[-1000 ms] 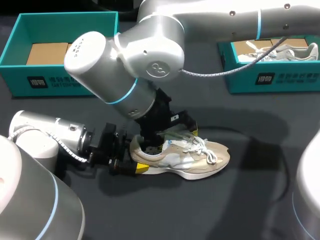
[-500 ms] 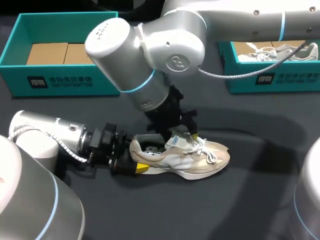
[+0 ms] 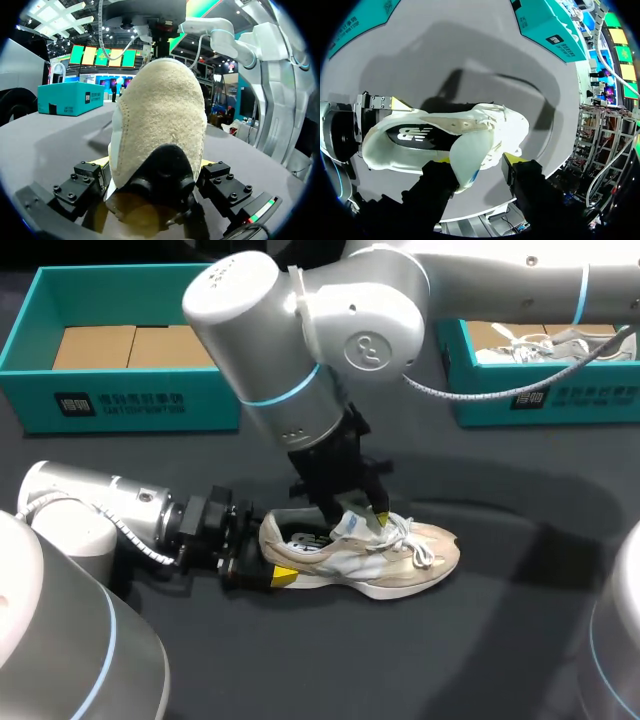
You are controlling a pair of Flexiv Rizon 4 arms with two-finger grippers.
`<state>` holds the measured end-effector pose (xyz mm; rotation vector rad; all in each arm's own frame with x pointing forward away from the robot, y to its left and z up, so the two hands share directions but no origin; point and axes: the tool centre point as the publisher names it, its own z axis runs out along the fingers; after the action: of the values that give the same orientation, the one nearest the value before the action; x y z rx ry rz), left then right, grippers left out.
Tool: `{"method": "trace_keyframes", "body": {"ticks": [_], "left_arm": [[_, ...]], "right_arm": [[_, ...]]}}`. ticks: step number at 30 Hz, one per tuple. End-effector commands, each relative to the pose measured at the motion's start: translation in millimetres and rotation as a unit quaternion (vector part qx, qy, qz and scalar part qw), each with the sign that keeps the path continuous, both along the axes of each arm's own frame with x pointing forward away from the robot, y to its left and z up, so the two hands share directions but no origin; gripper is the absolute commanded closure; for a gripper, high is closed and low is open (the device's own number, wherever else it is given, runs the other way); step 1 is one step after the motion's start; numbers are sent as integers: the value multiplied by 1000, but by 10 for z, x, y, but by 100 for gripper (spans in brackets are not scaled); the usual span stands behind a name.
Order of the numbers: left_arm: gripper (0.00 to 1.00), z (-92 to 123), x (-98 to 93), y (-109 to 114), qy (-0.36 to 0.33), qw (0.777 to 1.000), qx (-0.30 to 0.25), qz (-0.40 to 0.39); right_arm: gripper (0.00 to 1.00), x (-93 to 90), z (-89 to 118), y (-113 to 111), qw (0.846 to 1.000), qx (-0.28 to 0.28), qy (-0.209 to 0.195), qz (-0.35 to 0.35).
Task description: Take the shoe out of the shoebox, open the shoe tongue, remove and reinsert the insole, then place the shoe into the shoebox
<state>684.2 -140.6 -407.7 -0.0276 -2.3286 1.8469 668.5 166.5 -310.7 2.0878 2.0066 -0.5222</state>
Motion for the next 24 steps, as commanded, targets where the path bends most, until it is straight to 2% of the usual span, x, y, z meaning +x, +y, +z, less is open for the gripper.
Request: {"method": "trace_keyframes", "body": {"ticks": [1,6,9,12,15,19,24], "left_arm": [[100,-27,-5,16,0,1000,0,1],[100,-27,-5,16,0,1000,0,1],[100,-27,-5,16,0,1000,0,1],[100,-27,-5,16,0,1000,0,1],[100,-27,-5,16,0,1000,0,1],[100,-27,-5,16,0,1000,0,1],[100,-27,-5,16,0,1000,0,1]], "right_arm": [[51,-58,1,61,980,-29,-71,-183],[55,-40,68,59,982,-29,-62,-176],[73,-14,109,46,985,-27,-53,-165],[100,13,130,11,988,-14,-47,-150],[100,37,133,-61,990,-8,-31,-134],[100,29,124,-249,994,53,-25,-95],[100,-48,140,-555,988,130,-36,-77]]}}
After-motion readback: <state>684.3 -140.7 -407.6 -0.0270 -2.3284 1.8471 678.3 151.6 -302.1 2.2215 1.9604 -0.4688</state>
